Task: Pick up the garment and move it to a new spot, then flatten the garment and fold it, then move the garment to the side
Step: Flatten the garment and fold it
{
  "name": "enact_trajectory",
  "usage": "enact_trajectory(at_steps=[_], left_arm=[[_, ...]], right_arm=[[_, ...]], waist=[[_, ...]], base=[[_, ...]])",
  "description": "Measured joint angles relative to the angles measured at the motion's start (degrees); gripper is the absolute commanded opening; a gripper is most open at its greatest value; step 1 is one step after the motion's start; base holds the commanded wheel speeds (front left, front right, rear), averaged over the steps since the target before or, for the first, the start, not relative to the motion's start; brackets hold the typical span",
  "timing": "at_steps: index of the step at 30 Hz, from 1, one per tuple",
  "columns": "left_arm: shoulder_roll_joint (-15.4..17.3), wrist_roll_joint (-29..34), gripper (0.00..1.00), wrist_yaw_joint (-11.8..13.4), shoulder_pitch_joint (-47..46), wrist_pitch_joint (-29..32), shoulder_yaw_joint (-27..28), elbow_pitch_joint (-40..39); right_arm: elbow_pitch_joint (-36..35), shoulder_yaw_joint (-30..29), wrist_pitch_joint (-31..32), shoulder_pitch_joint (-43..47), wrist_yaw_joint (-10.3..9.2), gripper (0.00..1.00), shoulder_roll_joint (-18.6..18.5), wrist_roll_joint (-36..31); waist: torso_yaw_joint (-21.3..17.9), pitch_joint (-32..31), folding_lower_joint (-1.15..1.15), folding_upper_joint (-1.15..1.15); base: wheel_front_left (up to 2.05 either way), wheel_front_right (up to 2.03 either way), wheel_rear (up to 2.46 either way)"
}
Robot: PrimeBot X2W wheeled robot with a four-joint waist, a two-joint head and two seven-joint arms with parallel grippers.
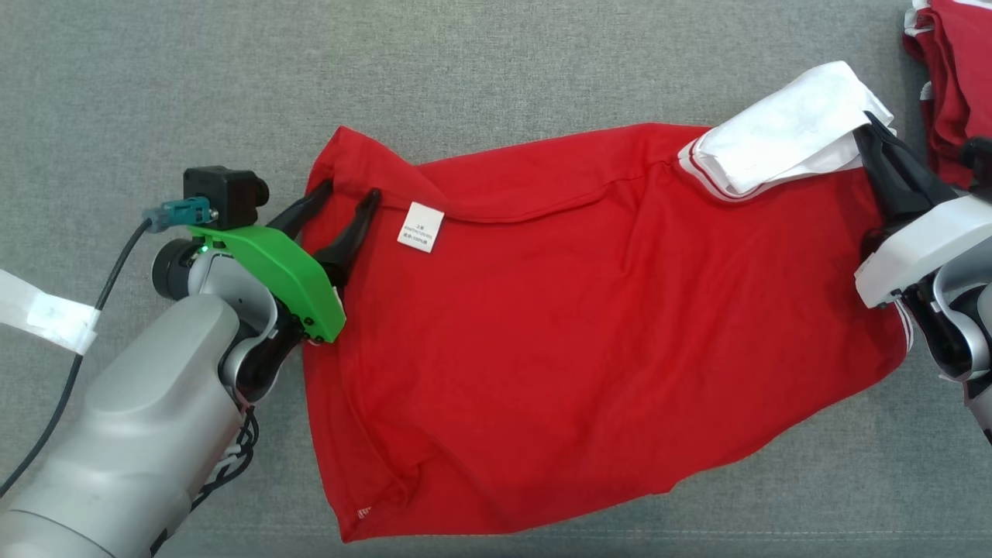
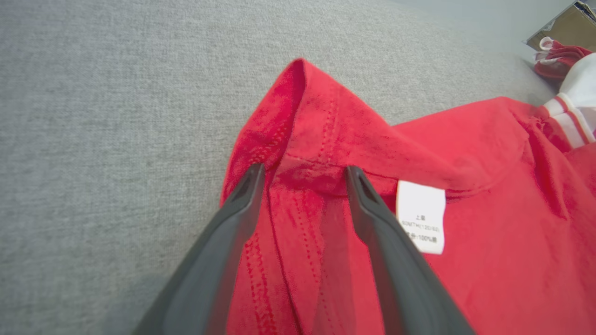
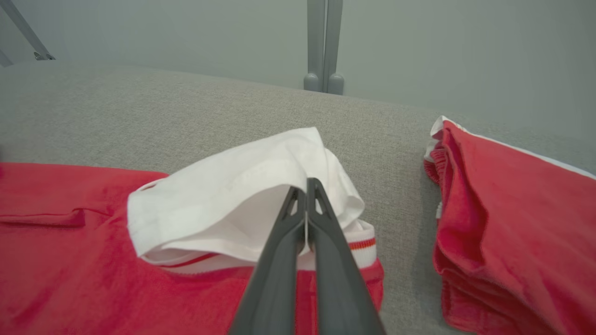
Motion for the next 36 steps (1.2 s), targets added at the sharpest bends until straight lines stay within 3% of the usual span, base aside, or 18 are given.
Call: enact_trajectory(at_steps=[11, 16, 22, 24, 26, 27, 36], left_arm=[[-1.8, 0.2, 0.85, -0.5, -0.9, -1.1, -0.4, 3.0], [-2.0, 0.2, 0.58, -1.0, -1.3, -1.7, -0.4, 3.6], [-2.2, 0.2, 0.52, -1.2, -2.0, -2.3, -0.3, 4.8], [-2.3, 0.2, 0.39, -1.2, -2.0, -2.3, -0.4, 4.9], [-2.4, 0.2, 0.18, -1.2, -2.0, -2.3, -0.5, 5.0], [-2.5, 0.2, 0.0, -1.2, -2.0, -2.3, -0.6, 5.0], [-3.2, 0.1, 0.0, -1.5, -2.2, -3.0, -1.5, 3.3]], right_arm=[[0.8, 0.0, -0.2, -0.1, 0.23, 0.0, 0.2, 0.1], [1.4, 0.0, -0.6, -0.2, 0.42, 0.0, 0.4, 0.1], [2.1, 0.0, -0.7, -0.2, 0.42, 0.0, 0.4, 0.1], [2.4, 0.0, -0.8, -0.2, 0.42, 0.0, 0.5, 0.1], [2.5, 0.0, -1.2, -0.2, 0.42, 0.0, 0.5, 0.1], [2.6, 0.0, -1.2, -0.2, 0.42, 0.0, 0.5, 0.1], [3.8, -0.1, -2.0, -0.2, 0.42, 0.0, 0.5, 0.1]], waist=[[-0.4, 0.3, 0.0, 0.0], [-0.5, 0.3, 0.0, 0.0], [-0.4, 0.2, 0.0, 0.0], [-0.3, 0.1, 0.0, 0.0], [-0.3, 0.0, 0.0, 0.0], [-0.2, -0.1, 0.0, 0.0], [0.3, -1.2, 0.0, 0.0]], base=[[0.0, 0.0, 0.0], [0.0, 0.0, 0.0], [0.0, 0.0, 0.0], [0.0, 0.0, 0.0], [0.0, 0.0, 0.0], [0.0, 0.0, 0.0], [0.0, 0.0, 0.0]])
